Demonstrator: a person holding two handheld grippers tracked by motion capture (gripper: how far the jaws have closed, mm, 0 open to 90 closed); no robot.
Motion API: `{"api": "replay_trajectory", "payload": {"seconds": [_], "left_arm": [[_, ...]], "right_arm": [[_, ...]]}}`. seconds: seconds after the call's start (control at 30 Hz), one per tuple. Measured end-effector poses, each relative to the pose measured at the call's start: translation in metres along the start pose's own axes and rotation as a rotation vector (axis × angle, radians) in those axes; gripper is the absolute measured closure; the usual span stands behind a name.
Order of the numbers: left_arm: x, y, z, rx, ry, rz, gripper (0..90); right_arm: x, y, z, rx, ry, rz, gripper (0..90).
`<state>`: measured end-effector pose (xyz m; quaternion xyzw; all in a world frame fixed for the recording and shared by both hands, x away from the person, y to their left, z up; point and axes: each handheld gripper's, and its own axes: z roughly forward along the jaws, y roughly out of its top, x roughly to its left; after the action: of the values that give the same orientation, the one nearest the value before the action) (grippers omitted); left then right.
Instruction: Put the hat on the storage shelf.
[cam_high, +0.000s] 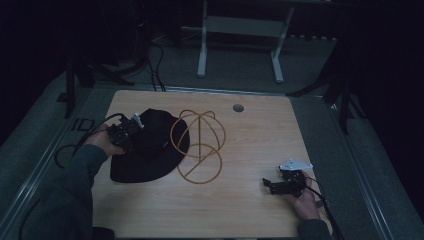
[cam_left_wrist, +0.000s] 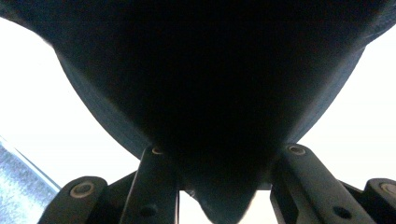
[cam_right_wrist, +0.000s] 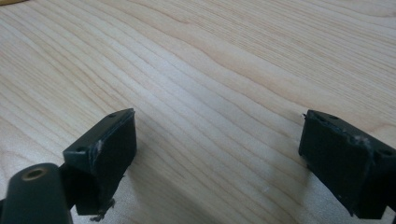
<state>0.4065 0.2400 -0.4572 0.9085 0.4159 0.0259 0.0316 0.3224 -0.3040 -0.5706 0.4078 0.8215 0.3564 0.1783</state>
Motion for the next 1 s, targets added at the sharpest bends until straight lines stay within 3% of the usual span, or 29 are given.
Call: {"api": "replay_trajectory", "payload": {"seconds": [0.2, 0.47, 0.7, 0.83, 1.0], "left_arm": [[0.0, 0.003, 0.004, 0.039, -0.007, 0.014, 70.0], [0.001, 0.003, 0.005, 0.052, -0.041, 0.004, 85.4], [0.007, -0.002, 0.0, 0.017, -0.084, -0.022, 87.5], [0.008, -0.005, -0.004, -0.017, -0.076, -0.045, 88.0], [0.008, -0.007, -0.007, -0.031, -0.068, -0.039, 88.1]], "right_arm": [[0.0, 0.0, 0.0, 0.0, 0.0, 0.0, 11.1], [0.0, 0.0, 0.0, 0.0, 0.0, 0.0, 11.1], [0.0, 0.0, 0.0, 0.0, 0.0, 0.0, 11.1], [0.0, 0.0, 0.0, 0.0, 0.0, 0.0, 11.1], [0.0, 0.0, 0.0, 0.0, 0.0, 0.0, 11.1]]}}
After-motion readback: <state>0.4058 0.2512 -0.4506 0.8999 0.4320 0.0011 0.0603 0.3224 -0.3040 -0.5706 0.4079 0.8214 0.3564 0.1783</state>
